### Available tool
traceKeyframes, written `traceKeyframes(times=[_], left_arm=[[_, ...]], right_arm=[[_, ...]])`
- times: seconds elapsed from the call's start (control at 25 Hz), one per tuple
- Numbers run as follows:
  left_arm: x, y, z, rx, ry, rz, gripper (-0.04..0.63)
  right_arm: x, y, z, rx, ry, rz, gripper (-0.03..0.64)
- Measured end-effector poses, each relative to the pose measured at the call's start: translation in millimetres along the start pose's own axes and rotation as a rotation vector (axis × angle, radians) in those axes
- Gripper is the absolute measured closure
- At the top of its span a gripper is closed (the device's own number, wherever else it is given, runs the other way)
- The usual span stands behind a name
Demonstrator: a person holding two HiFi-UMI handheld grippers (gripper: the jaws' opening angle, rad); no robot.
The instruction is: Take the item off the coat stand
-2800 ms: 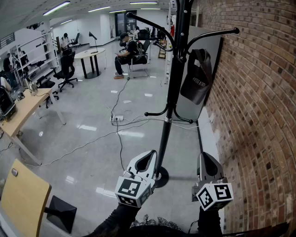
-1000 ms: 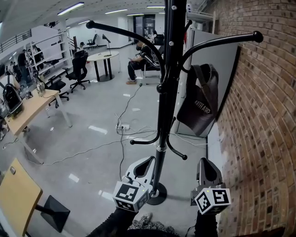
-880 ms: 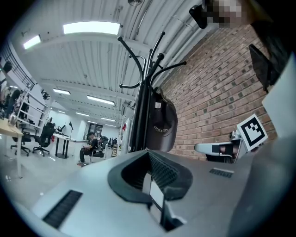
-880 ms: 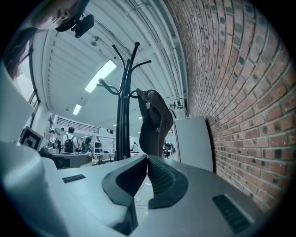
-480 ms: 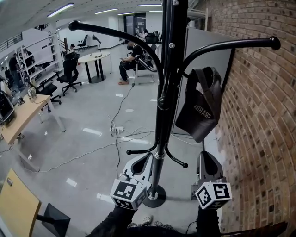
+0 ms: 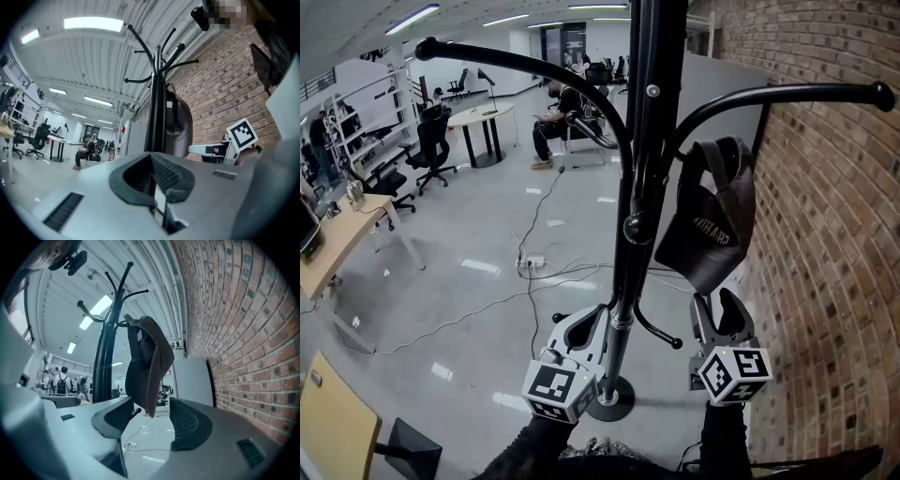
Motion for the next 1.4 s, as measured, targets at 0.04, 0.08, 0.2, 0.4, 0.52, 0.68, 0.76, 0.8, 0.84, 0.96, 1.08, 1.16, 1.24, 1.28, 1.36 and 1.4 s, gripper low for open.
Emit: traceKeyframes(times=[0.04, 0.08, 0.2, 0.4, 0.52, 0.68, 0.76, 0.8, 0.84, 0.96, 1.08, 1.16, 1.24, 1.28, 1.36, 1.4], left_arm=[[-0.7, 0.3, 1.2, 0.0, 0.002, -0.001, 0.591], [-1.4, 0.5, 2.3, 0.0, 0.005, -0.001, 0.591], [-3.7, 1.5, 4.6, -0.002, 0.01, -0.002, 0.591], [-7.7, 3.4, 6.4, -0.007, 0.011, -0.005, 0.591], [-9.5, 3.5, 6.6, -0.007, 0.013, -0.005, 0.591], [-13.1, 4.0, 7.9, -0.005, 0.009, -0.005, 0.591], [-14.3, 4.4, 9.3, -0.006, 0.015, -0.006, 0.591], [-14.5, 4.6, 10.1, -0.008, 0.021, -0.006, 0.591], [-14.5, 4.9, 11.0, -0.009, 0.026, -0.006, 0.591], [-15.0, 5.1, 13.3, -0.005, 0.033, -0.001, 0.591], [-17.1, 5.3, 16.0, -0.003, 0.031, 0.001, 0.591], [-17.6, 5.0, 17.8, -0.002, 0.032, 0.002, 0.591], [-16.6, 3.5, 20.4, -0.003, 0.036, 0.005, 0.591], [-15.8, 2.6, 22.0, -0.004, 0.039, 0.005, 0.591], [-14.3, 1.5, 25.1, -0.006, 0.041, 0.008, 0.591], [-13.5, 1.1, 26.3, -0.007, 0.042, 0.01, 0.591]], right_arm=[[1.5, -0.7, 4.7, -0.002, 0.005, 0.002, 0.388], [3.0, -1.3, 9.4, -0.001, 0.01, 0.005, 0.388], [6.8, -2.4, 23.4, -0.002, 0.019, 0.014, 0.388], [9.1, -0.6, 44.0, -0.01, 0.005, 0.05, 0.388], [9.1, 1.0, 51.0, -0.019, -0.011, 0.074, 0.388], [10.0, 0.7, 55.4, -0.018, -0.008, 0.084, 0.39], [10.7, -0.9, 56.8, -0.012, -0.004, 0.086, 0.394], [11.1, -1.6, 57.2, -0.011, 0.002, 0.084, 0.419], [11.7, -2.2, 57.1, -0.008, 0.013, 0.081, 0.471], [14.2, -3.1, 56.9, 0.001, 0.038, 0.076, 0.573], [16.7, -3.7, 57.6, 0.007, 0.042, 0.086, 0.577], [18.6, -6.0, 57.2, 0.011, 0.052, 0.085, 0.58], [21.0, -11.3, 57.2, 0.022, 0.054, 0.084, 0.58], [22.4, -15.2, 57.5, 0.031, 0.054, 0.084, 0.58], [25.9, -23.8, 58.8, 0.05, 0.052, 0.093, 0.581], [27.8, -27.7, 59.3, 0.059, 0.05, 0.103, 0.58]])
Point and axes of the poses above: the fingertips, and each gripper's own axes: z forward along the fingers, x to its right, y out of its underside, the point moved 10 cm from there along -z, backward along the fingers
